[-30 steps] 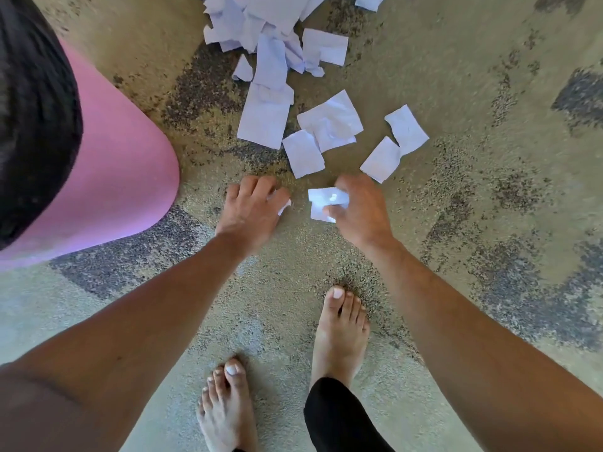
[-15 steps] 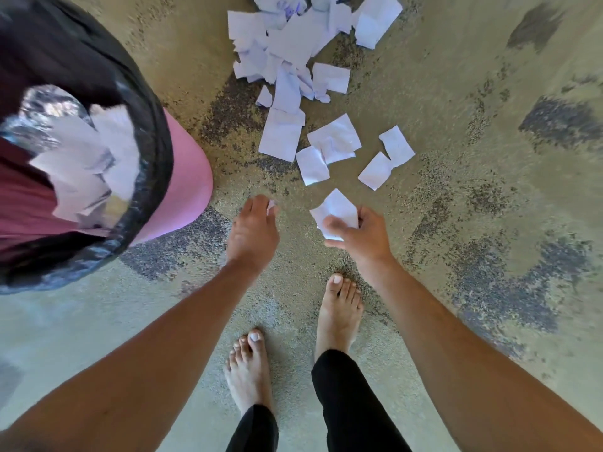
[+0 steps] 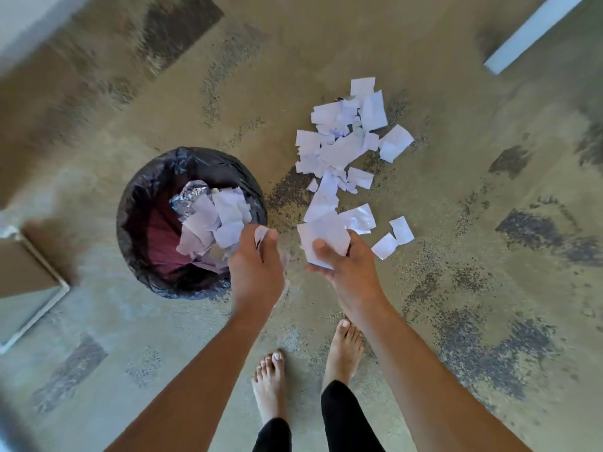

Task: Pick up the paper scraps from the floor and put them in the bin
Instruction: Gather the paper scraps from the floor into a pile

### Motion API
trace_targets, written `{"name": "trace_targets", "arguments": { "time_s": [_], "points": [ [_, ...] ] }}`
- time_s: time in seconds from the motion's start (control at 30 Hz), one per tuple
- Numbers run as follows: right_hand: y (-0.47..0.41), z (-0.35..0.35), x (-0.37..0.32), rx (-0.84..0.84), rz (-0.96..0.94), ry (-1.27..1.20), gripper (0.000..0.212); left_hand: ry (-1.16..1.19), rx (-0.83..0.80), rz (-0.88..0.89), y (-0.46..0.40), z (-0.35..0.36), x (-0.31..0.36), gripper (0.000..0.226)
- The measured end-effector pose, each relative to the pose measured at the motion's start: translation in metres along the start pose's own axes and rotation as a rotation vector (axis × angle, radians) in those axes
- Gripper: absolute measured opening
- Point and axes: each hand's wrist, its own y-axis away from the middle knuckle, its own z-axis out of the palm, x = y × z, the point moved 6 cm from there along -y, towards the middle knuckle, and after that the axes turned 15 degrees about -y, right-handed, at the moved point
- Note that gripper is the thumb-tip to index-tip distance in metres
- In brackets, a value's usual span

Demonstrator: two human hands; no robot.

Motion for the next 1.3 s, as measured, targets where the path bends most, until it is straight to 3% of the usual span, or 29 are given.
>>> {"name": "trace_targets", "arguments": {
  "time_s": [0.1, 0.23, 0.37, 0.5, 0.7, 0.8, 1.03, 1.2, 1.3],
  "points": [
    [0.002, 0.042, 0.000, -0.080, 0.050, 0.058, 0.017, 0.027, 0.097, -0.155, -0.017, -0.036, -0.009, 0.013],
    [-0.005, 0.090, 0.018, -0.120, 0.143, 0.172, 0.027, 0.063, 0.172, -0.345, -0.040, -0.065, -0.040, 0.014],
    [-0.018, 0.127, 0.040, -0.162, 0.214, 0.302, 0.024, 0.025, 0.151, -0.444, -0.061, -0.073, -0.065, 0.018],
    [-0.027, 0.148, 0.053, -0.214, 0.250, 0.465, 0.040, -0.044, 0.117, -0.472, -0.080, -0.078, -0.085, 0.027],
    [-0.028, 0.140, 0.052, -0.242, 0.236, 0.443, 0.050, -0.123, -0.076, -0.474, -0.089, -0.073, -0.098, 0.030],
    [-0.027, 0.128, 0.042, -0.177, 0.174, 0.320, 0.035, -0.162, -0.046, -0.329, -0.082, -0.069, -0.083, 0.031],
    [-0.021, 0.069, -0.002, -0.014, -0.054, 0.144, 0.019, -0.320, 0.103, 0.228, -0.046, -0.040, -0.004, 0.017],
    [-0.030, -0.009, -0.027, 0.132, -0.136, 0.123, 0.023, -0.320, -0.051, 0.407, -0.021, 0.022, 0.031, 0.033],
    [-0.038, -0.057, -0.033, 0.194, -0.146, 0.182, 0.024, -0.338, -0.185, 0.385, -0.014, 0.064, 0.034, 0.042]
  ]
}}
